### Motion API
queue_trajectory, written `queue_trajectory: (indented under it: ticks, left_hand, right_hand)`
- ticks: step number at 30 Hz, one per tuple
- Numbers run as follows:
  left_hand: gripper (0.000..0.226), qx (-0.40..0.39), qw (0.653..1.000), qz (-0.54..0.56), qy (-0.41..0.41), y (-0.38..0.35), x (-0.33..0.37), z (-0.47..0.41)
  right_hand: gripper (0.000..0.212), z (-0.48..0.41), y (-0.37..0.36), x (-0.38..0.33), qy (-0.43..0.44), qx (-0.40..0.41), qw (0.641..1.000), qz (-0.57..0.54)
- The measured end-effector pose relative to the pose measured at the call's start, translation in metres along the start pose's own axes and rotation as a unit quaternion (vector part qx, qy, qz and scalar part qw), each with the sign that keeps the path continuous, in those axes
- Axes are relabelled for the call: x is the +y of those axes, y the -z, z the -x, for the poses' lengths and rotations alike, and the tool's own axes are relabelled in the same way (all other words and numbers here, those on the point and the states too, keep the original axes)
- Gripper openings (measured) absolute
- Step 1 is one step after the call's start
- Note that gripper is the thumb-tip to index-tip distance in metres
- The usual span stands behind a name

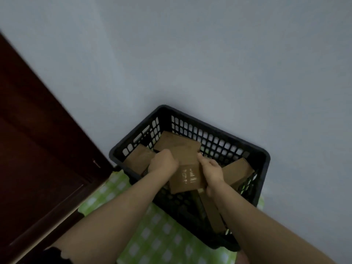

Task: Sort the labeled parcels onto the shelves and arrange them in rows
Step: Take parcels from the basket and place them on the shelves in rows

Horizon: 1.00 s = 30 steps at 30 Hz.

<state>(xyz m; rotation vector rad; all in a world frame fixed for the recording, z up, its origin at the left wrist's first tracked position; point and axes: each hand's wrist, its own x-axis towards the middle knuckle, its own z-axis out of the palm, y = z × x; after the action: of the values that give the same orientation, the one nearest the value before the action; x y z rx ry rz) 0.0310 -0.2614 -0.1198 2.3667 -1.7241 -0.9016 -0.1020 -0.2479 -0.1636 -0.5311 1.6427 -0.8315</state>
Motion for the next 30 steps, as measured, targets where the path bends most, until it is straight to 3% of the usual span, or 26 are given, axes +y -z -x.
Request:
queue_trajectory:
  ticks: [5,9,12,14,17,19,22,24,27,30]
  left_hand:
    - [0.046,0.061,0.992,0.106,0.019,0.034,-0.011,0.056]
    - [0.027,0.06,0.967,0.242,0.047,0.059,-0.031,0.088]
    - [0.023,0.069,0.922,0.373,0.077,0.086,-0.034,0.115]
    - [0.028,0.115,0.879,0.455,0.083,0.104,-0.037,0.129]
    - [0.027,0.132,0.789,0.594,0.084,0.136,-0.047,0.156]
    - [0.027,0.115,0.768,0.623,0.091,0.154,-0.058,0.173]
    - [0.043,0.087,0.771,0.62,0.116,0.17,-0.08,0.19]
    - [0.052,0.052,0.768,0.625,0.132,0.177,-0.094,0.197]
    - [0.044,0.015,0.758,0.639,0.135,0.185,-0.113,0.209]
    - [0.041,0.088,0.759,0.633,0.122,0.189,-0.143,0.218]
  right_hand:
    - [0.024,0.05,-0.003,-0.028,0.045,-0.086,0.995,-0.024]
    - [0.045,0.09,-0.017,-0.04,0.169,-0.111,0.979,0.009]
    - [0.059,0.117,-0.034,-0.043,0.334,-0.113,0.931,0.097]
    - [0.074,0.135,-0.047,-0.043,0.445,-0.085,0.874,0.178]
    - [0.089,0.167,-0.063,-0.044,0.591,-0.083,0.777,0.202]
    - [0.088,0.178,-0.073,-0.045,0.713,-0.064,0.662,0.221]
    - [0.059,0.191,-0.091,-0.044,0.862,-0.013,0.46,0.215]
    - [0.046,0.204,-0.104,-0.041,0.911,-0.007,0.365,0.191]
    - [0.039,0.217,-0.118,-0.036,0.936,-0.037,0.291,0.195]
    - [0.058,0.236,-0.122,-0.034,0.918,-0.111,0.297,0.239]
